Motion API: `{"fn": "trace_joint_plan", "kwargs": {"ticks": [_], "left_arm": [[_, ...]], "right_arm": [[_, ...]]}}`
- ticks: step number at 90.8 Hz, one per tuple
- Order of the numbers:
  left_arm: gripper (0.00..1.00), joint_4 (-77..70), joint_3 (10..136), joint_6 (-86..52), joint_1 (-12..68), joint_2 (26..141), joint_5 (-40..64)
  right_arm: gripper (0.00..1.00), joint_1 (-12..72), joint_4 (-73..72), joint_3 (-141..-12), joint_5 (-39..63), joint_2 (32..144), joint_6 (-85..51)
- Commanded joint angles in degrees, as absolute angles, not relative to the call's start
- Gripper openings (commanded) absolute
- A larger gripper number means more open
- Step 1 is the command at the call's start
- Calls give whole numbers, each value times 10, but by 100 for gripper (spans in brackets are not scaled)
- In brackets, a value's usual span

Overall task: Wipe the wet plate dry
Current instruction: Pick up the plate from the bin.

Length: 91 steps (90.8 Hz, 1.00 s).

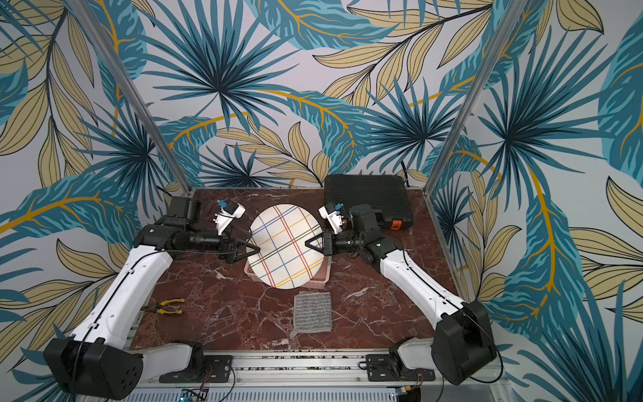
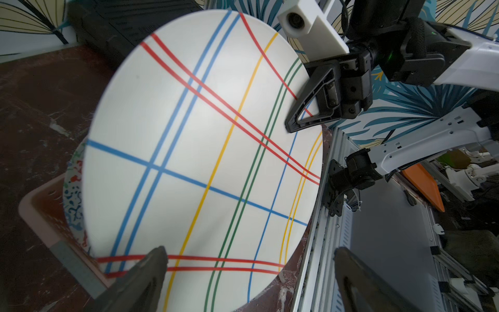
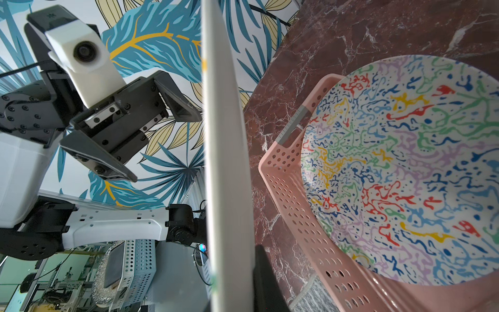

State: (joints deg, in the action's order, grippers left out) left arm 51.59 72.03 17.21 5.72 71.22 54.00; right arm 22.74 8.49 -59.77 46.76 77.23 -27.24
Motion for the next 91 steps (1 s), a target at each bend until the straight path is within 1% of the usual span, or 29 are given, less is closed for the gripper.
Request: {"fn": "trace_joint_plan", "kwargs": {"ticks": [1,8,14,36,60,72,91], "left_arm": [[100,475,732,148,53,693,471],[100,456,727,132,53,693,447],[100,443,717,120,53,696,450],[100,417,689,91,53,712,534],[99,433,691,79,53,736,641],[91,441,690,80,53,740,676],[67,439,683,79,53,738,681]], "right_arm": [[0,200,72,-585,456,742,-286],[0,184,49,-568,459,725,-305],[0,180,34,-560,471,716,-312],[0,182,-27,-550,552,727,-344],[0,184,-44,-559,569,752,-344],[0,186,-53,-562,574,768,-343],[0,187,-61,-567,579,789,-340]]}}
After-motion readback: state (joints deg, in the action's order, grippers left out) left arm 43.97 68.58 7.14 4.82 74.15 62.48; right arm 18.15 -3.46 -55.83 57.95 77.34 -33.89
